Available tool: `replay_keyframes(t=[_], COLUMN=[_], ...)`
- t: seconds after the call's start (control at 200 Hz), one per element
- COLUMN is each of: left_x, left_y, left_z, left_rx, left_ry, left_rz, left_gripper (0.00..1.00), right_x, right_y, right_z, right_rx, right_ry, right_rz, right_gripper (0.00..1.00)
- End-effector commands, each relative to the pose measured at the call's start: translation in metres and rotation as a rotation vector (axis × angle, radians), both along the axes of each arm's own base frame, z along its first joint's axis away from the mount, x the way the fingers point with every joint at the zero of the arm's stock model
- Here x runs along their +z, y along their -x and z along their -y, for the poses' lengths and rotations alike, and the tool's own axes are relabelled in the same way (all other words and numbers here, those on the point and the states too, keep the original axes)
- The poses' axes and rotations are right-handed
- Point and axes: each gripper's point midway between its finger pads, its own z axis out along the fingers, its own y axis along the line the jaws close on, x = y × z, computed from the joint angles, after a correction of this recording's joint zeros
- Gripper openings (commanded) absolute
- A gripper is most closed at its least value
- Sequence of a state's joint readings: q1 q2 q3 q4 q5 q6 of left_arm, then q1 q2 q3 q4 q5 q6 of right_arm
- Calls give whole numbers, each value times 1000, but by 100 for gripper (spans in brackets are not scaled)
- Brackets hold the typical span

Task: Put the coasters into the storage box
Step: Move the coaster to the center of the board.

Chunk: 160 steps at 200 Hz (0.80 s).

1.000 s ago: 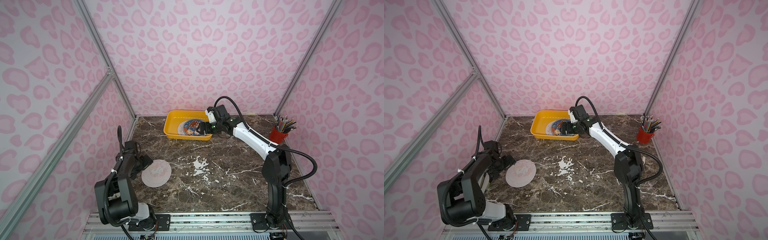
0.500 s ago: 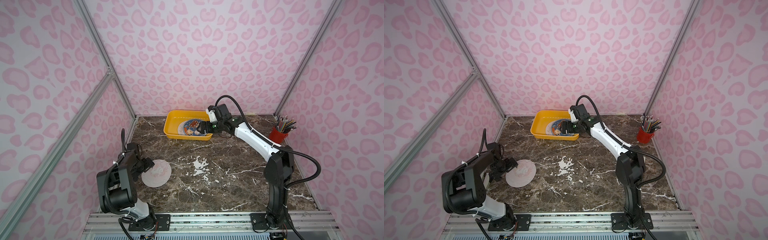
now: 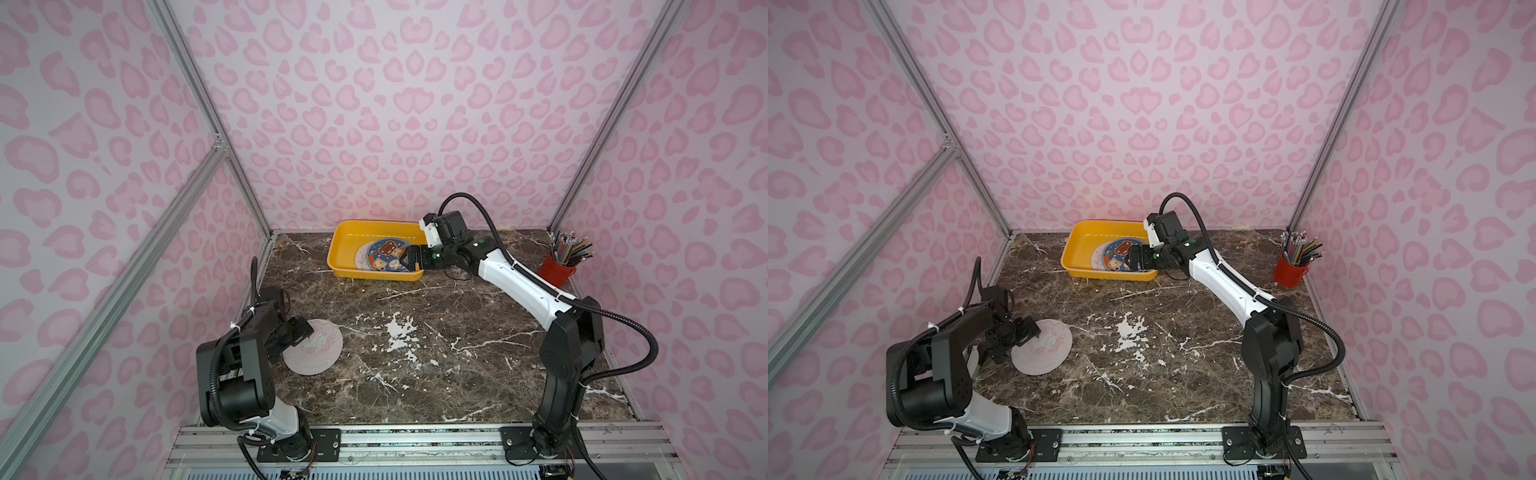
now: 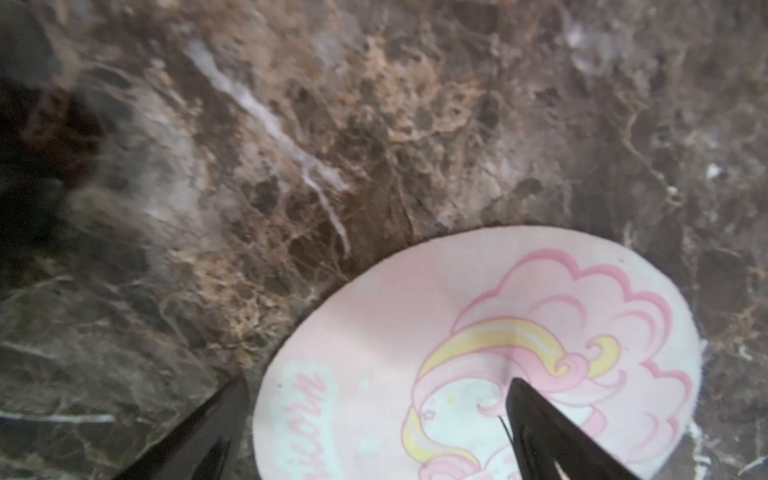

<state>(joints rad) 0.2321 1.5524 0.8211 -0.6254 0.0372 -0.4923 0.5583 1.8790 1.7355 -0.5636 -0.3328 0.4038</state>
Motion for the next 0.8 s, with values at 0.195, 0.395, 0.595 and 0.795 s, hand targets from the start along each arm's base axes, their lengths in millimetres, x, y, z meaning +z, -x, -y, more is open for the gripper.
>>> replay_keyframes(t=[0.195,0.395,0.595,0.795], left_x=[-6,-7,-7,-4], left_y=[-8,-10,-11,-13], left_z=[48,69,99,131], left_rx=[-97,-179,-292,-401], left_ry=[156,179,187,197], left_rz=[31,28,10,-2], left_gripper=[99,99,99,99], right_x=[-5,-11,-15,-20], right_y=[1,4,6,9], right_z=[3,4,5,7], right_rx=[-17,-18,-18,-14], right_ry=[-5,-5,-2,0], right_rz=[10,1,-6,-17], right_gripper=[97,98,98,98])
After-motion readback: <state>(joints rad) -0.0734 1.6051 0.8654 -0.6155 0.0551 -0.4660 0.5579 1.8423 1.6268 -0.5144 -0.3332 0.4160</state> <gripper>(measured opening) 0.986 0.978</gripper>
